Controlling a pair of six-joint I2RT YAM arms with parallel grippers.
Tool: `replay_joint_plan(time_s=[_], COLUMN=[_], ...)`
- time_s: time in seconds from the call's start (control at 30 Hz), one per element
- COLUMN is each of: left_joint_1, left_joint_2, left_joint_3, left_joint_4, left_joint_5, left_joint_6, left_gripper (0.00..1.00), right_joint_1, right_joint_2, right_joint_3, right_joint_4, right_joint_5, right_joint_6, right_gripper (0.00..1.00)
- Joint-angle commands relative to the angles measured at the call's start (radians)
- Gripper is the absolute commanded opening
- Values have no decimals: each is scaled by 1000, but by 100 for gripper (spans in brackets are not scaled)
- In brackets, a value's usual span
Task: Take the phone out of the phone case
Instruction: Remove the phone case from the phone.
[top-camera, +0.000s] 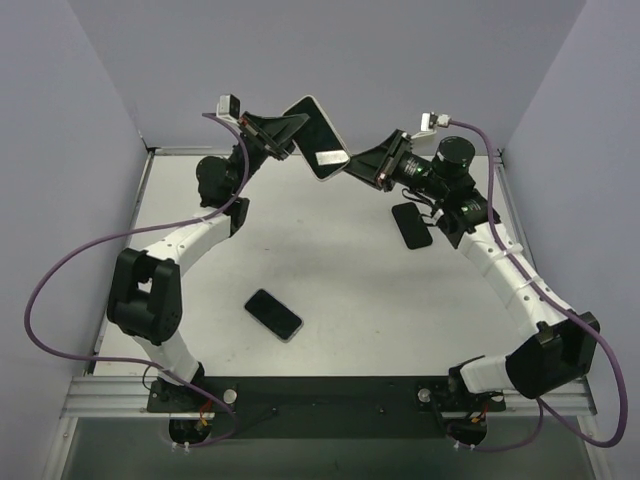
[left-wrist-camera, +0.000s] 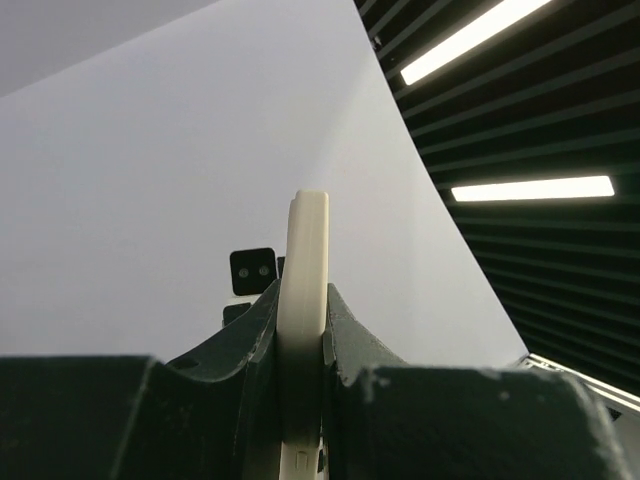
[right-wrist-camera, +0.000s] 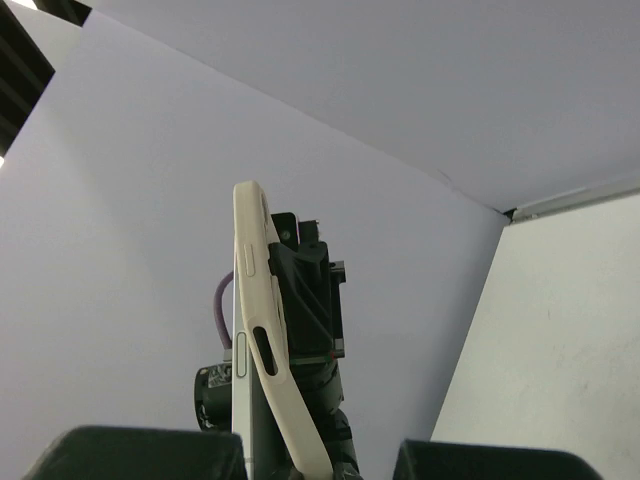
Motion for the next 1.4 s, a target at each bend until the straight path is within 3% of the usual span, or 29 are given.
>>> replay_joint_plan(time_s=[0.0,0.33,0.47,0.57,0.6,0.63,0.77,0.9,0.97,1.0,1.07,1.1,1.2,1.23,1.37], left_joint_1=[-134,-199,-203,-212,-215,-218,-217,-212,-209,-206,-203,-202,-200,-200,-199], left_joint_2=[-112,-103,-109,-103,-100,-91,-72,-57,-57,-57,-63,-68,-92,-111,-144], left_joint_3=[-26,-166,-206,-215,-215,-215,-227,-263,-276,-298,-313,-321,-321,-310,-258], left_joint_4=[111,183,194,194,195,200,201,117,13,-22,-133,-171,-356,-471,-741], left_joint_5=[250,247,232,232,233,236,279,341,368,371,379,382,381,372,327], left_joint_6=[-52,-57,-52,-46,-45,-45,-36,56,108,162,219,281,427,470,658], left_gripper=[0,0,0,0,0,0,0,0,11,27,39,51,68,84,92], right_joint_1=[52,26,5,6,11,15,11,-3,-15,-20,-45,-52,-78,-83,-94], right_joint_2=[125,156,148,170,188,197,179,112,63,47,1,-14,-71,-83,-132], right_joint_3=[-11,-54,-103,-105,-100,-96,-141,-220,-276,-296,-350,-367,-413,-424,-436], right_joint_4=[-80,214,313,388,405,417,385,249,166,140,80,61,-26,-67,-201], right_joint_5=[-148,-113,-47,-45,-51,-59,-67,-45,-21,-12,13,25,60,70,152], right_joint_6=[-42,134,208,269,289,297,271,150,82,64,19,4,-65,-80,-191], right_gripper=[10,22,22,17,12,0,0,0,0,0,0,0,0,0,0])
